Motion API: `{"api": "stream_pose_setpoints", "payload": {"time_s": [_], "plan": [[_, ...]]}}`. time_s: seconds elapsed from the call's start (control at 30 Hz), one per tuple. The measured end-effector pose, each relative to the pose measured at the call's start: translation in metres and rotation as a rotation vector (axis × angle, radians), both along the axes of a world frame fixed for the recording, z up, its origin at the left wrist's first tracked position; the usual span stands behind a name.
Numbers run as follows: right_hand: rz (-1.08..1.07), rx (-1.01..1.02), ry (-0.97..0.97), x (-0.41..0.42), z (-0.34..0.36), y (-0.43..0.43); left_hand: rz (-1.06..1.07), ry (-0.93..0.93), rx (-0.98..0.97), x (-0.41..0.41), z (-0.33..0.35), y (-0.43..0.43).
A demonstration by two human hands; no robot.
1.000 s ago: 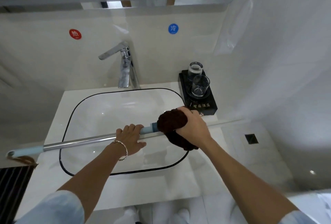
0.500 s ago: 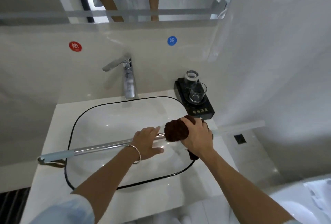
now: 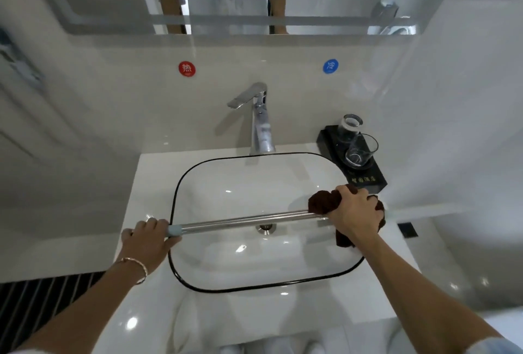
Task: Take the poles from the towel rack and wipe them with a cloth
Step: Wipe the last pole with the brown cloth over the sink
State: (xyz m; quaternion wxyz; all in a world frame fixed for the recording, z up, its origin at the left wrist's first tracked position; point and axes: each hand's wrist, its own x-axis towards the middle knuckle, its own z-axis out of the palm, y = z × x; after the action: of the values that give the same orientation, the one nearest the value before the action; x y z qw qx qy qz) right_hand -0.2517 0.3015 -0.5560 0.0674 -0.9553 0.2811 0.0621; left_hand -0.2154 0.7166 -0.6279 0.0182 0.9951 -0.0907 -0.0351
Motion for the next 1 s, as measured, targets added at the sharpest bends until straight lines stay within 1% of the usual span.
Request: {"api": "stream_pose_setpoints", "payload": {"time_s": [0.1, 0.2, 0.3, 0.4, 0.53, 0.7, 0.77, 0.83, 1.0], "plan": [[0.003, -0.058, -0.004, 0.002, -0.002, 0.023, -0.042, -0.027, 0.031, 0.003, 0.0, 0.004], [0.013, -0.075, -0.006, 0.001, 0.001, 0.038, -0.039, 0.034, 0.053, 0.005, 0.003, 0.01], [0.077, -0.03, -0.034, -0.001, 0.001, 0.062, -0.055, 0.045, 0.061, 0.005, 0.002, 0.012], [0.174, 0.039, -0.062, -0.004, -0.003, 0.109, -0.059, 0.029, 0.002, 0.002, 0.006, 0.008], [0.299, 0.087, -0.048, 0.002, -0.004, 0.173, -0.039, 0.143, 0.022, 0.001, 0.014, 0.005], [0.429, 0.129, -0.024, -0.001, -0.003, 0.223, -0.035, 0.245, -0.125, -0.021, 0.017, 0.01], [0.489, 0.125, -0.028, -0.005, -0.001, 0.233, -0.032, 0.224, -0.138, -0.031, 0.019, 0.011], [0.523, 0.12, -0.045, -0.004, 0.004, 0.236, -0.039, 0.193, -0.106, -0.034, 0.029, 0.009], [0.534, 0.122, -0.093, 0.003, 0.027, 0.229, -0.078, 0.1, -0.012, -0.02, 0.064, -0.008]]}}
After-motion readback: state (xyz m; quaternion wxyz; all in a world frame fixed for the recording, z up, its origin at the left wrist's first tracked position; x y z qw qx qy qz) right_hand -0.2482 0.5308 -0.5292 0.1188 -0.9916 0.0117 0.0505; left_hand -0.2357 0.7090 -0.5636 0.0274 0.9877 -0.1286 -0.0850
